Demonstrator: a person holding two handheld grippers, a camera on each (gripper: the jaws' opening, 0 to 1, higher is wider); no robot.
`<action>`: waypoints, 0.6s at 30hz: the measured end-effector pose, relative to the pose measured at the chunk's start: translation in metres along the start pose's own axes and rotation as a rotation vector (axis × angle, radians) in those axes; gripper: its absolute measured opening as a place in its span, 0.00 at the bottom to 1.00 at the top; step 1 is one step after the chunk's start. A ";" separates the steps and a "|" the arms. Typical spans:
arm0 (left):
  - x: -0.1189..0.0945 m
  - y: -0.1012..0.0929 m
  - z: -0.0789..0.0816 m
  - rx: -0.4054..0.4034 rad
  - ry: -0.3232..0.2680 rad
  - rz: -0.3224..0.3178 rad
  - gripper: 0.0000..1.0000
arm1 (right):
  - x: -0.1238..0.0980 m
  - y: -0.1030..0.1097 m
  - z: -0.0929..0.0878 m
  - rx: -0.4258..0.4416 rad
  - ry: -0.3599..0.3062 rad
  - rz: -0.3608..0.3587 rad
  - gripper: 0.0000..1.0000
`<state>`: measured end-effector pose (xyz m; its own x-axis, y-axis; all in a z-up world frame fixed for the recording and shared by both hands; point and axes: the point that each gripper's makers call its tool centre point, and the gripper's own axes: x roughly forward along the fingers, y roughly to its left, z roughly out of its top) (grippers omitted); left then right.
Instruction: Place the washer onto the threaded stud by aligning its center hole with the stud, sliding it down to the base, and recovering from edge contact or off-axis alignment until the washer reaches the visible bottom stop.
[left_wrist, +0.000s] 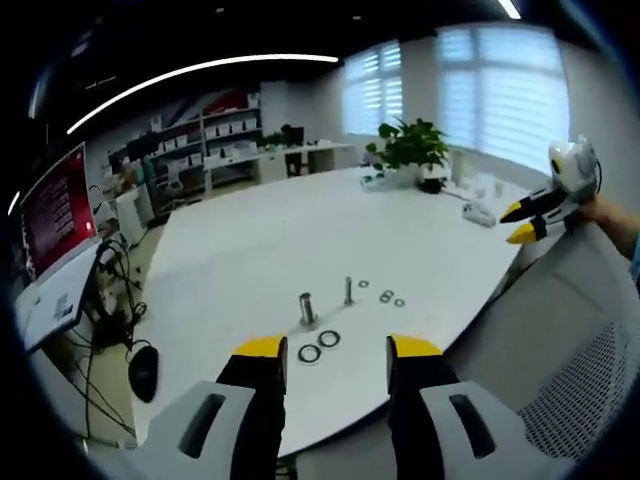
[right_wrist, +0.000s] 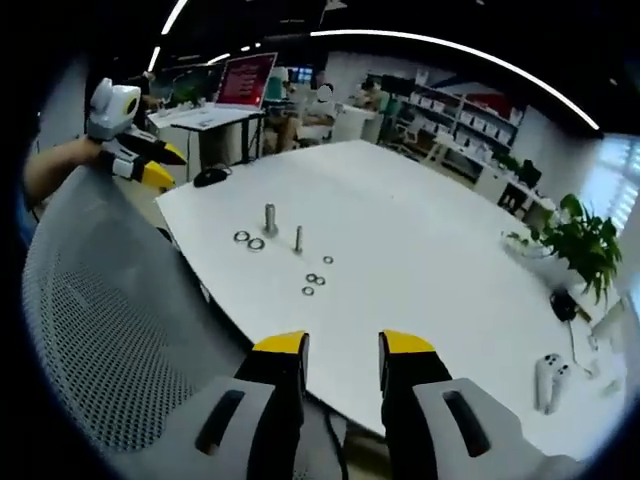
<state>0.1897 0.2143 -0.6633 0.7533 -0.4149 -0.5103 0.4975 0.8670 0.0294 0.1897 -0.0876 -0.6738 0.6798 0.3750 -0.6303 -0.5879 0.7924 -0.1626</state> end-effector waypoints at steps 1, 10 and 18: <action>0.000 0.001 0.000 0.003 0.005 0.002 0.38 | 0.001 0.000 -0.001 0.007 0.010 0.002 0.27; 0.002 -0.002 -0.001 -0.002 0.013 -0.006 0.36 | 0.005 0.014 -0.007 0.122 0.015 0.121 0.27; 0.002 -0.003 0.004 -0.024 -0.008 -0.032 0.31 | 0.006 0.015 -0.010 0.160 0.019 0.137 0.27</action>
<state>0.1914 0.2096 -0.6612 0.7408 -0.4447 -0.5034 0.5110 0.8596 -0.0074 0.1802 -0.0779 -0.6875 0.5892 0.4763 -0.6527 -0.5961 0.8016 0.0468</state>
